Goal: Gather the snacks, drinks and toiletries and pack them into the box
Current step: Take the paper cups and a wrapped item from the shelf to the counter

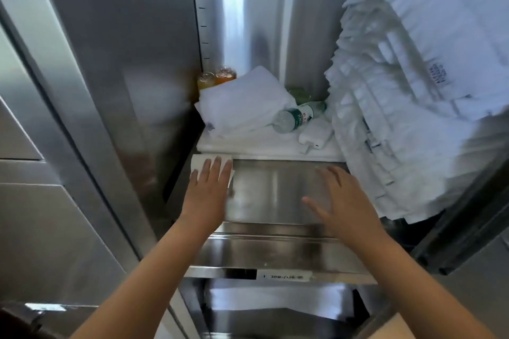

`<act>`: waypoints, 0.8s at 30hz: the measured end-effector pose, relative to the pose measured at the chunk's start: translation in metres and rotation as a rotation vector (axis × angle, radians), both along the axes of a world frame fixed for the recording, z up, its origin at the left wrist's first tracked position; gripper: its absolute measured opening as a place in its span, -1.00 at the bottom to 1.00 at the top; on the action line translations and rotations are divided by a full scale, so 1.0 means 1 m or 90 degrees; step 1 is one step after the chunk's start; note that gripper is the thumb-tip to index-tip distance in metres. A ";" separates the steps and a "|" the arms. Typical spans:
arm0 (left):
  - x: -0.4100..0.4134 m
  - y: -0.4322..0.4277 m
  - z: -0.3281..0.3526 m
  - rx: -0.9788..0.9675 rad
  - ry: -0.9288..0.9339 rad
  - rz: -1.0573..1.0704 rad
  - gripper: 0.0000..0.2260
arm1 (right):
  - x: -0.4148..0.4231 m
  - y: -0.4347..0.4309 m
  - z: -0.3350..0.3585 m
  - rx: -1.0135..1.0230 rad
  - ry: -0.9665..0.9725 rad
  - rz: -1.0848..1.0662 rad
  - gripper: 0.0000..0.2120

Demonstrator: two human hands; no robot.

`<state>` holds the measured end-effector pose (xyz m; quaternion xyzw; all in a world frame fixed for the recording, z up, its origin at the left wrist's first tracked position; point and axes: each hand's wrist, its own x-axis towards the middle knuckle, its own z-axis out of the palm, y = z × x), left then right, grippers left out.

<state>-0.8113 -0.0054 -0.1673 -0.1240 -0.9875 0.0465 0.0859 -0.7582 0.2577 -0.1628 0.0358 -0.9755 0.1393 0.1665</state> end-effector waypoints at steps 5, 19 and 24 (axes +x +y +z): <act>-0.053 0.005 -0.001 -0.029 -0.069 0.040 -0.16 | -0.067 0.012 -0.005 -0.041 -0.016 -0.029 -0.37; -0.100 0.015 -0.026 0.008 -0.064 0.040 -0.33 | -0.224 0.013 -0.006 -0.009 -0.151 -0.185 -0.41; -0.106 0.013 -0.025 0.050 -0.020 0.023 -0.43 | -0.229 0.012 -0.008 0.010 -0.119 -0.188 -0.61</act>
